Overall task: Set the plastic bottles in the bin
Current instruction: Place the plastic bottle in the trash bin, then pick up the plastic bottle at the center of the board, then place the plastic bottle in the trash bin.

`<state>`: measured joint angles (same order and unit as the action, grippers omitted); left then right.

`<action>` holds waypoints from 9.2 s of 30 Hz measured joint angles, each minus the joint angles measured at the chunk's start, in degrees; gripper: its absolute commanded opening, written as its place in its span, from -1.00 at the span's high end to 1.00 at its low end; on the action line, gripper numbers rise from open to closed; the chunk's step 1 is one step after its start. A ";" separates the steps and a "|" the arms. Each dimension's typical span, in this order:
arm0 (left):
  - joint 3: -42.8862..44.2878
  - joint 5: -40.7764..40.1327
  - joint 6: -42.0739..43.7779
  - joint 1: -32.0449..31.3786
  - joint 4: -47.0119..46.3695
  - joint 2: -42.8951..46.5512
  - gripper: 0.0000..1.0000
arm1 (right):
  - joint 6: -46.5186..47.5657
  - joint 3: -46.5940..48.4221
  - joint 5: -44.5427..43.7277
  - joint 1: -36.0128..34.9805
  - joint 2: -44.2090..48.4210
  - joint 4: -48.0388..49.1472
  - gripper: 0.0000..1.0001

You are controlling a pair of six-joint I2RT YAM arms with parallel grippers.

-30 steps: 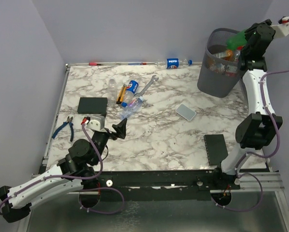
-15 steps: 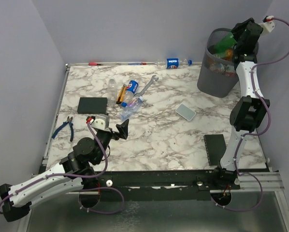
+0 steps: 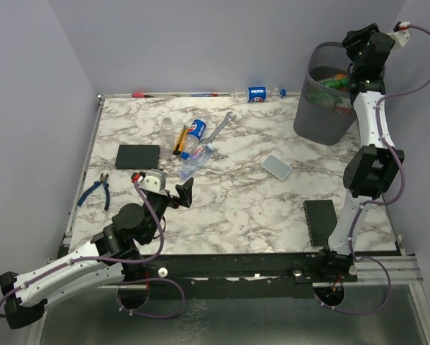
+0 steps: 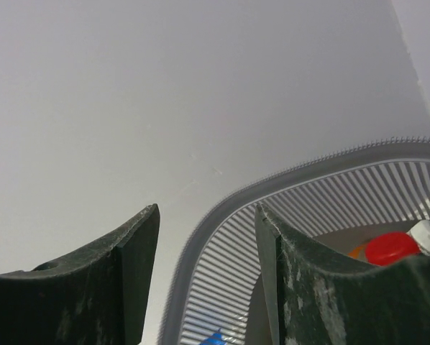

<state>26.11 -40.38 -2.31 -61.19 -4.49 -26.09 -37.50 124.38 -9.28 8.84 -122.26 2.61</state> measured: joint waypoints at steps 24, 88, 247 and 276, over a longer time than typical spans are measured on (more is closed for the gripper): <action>4.24 -1.25 -5.92 1.31 4.81 -13.73 -0.98 | -0.94 -56.68 25.62 -26.01 61.35 4.76 -0.29; 55.06 14.51 -15.47 45.00 24.39 -80.50 0.23 | -1.77 -92.17 24.52 -29.86 87.73 -19.67 -0.29; -2.12 13.75 -13.68 26.67 1.16 -3.61 -0.98 | 8.50 -11.21 -8.50 -1.03 3.32 4.11 0.40; -2.10 15.98 -13.86 26.67 1.16 -1.49 -0.98 | 6.43 -3.56 -3.10 1.03 10.93 -8.63 -0.48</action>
<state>24.01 -24.40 -16.16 -34.52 -3.33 -27.57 -31.07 120.81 -12.38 9.87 -111.33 -6.02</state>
